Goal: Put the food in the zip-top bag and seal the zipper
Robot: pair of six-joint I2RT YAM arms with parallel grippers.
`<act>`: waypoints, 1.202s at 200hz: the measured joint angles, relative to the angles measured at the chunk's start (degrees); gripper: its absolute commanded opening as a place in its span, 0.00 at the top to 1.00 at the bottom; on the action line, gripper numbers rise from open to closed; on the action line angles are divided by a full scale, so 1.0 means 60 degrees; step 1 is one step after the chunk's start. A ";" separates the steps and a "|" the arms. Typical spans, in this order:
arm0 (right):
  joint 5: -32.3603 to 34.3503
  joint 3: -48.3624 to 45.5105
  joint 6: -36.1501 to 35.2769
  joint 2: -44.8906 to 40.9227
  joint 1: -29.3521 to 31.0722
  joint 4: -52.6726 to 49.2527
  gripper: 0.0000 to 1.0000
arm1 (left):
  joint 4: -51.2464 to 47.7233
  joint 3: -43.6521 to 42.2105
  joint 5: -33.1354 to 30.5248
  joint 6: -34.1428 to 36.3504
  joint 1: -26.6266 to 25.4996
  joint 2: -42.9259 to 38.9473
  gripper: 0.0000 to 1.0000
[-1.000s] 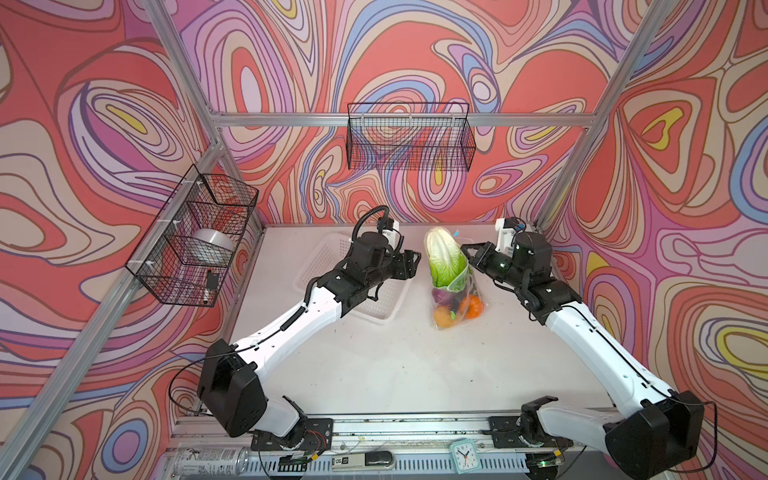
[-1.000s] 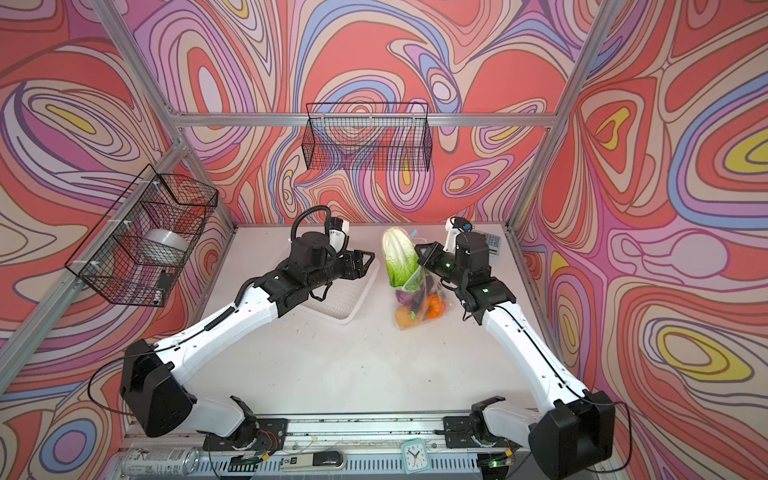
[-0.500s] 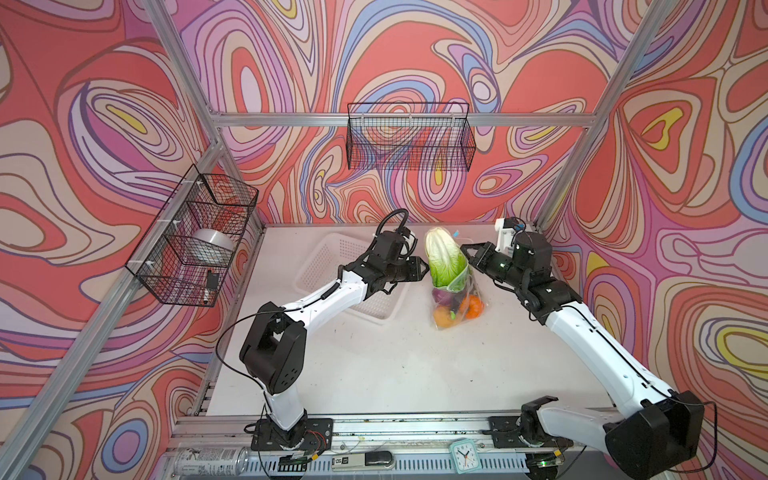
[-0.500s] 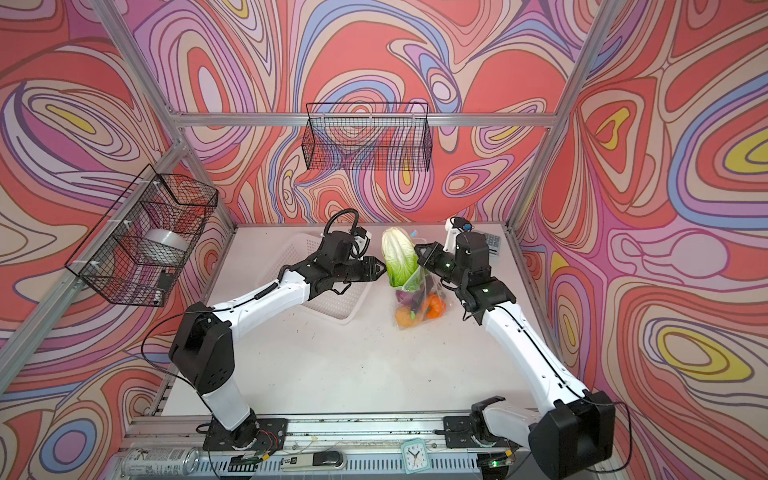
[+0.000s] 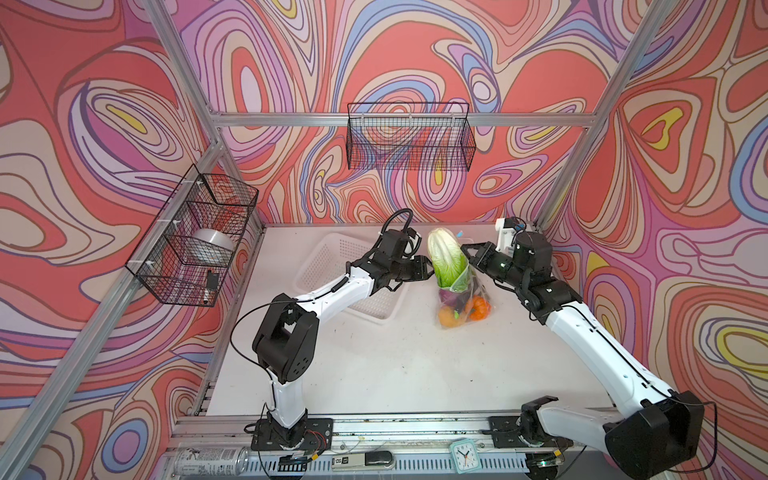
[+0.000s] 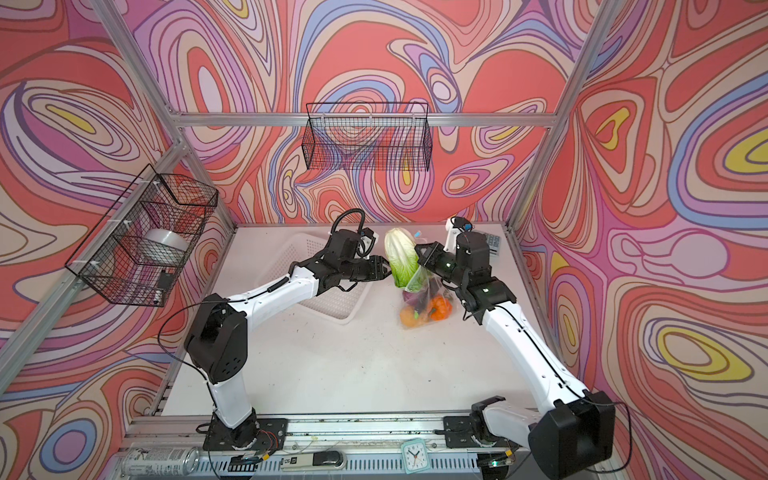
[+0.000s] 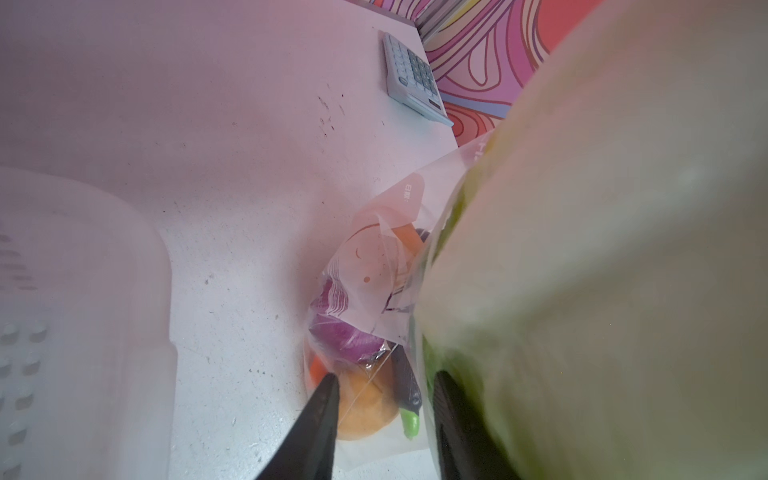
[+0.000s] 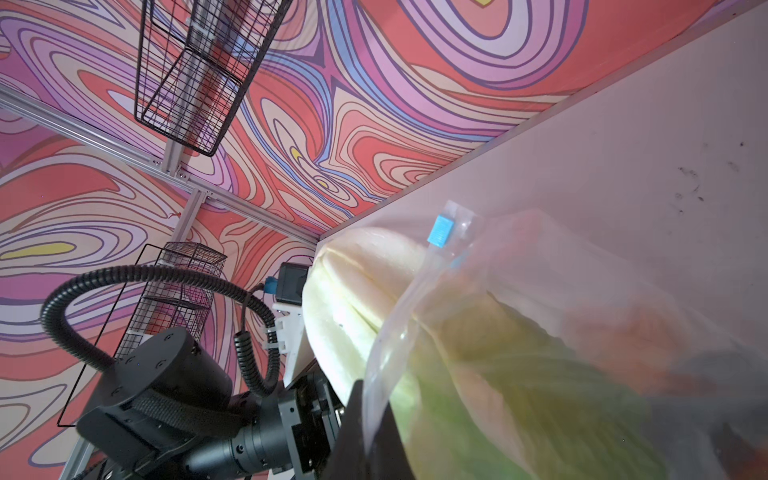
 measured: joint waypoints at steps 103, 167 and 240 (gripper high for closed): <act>-0.0004 0.0000 0.0000 0.0000 0.0000 0.0004 1.00 | -0.0033 0.0175 0.0368 -0.0055 -0.0062 0.0160 0.63; 0.0000 0.0000 0.0000 -0.0007 -0.0044 0.0047 1.00 | 0.0000 0.0350 0.0732 -0.0251 -0.0186 0.0160 0.94; 0.0040 0.0000 -0.0015 -0.0091 -0.0044 0.0033 1.00 | -0.0058 0.0849 0.0834 -0.0288 -0.0248 0.0474 1.00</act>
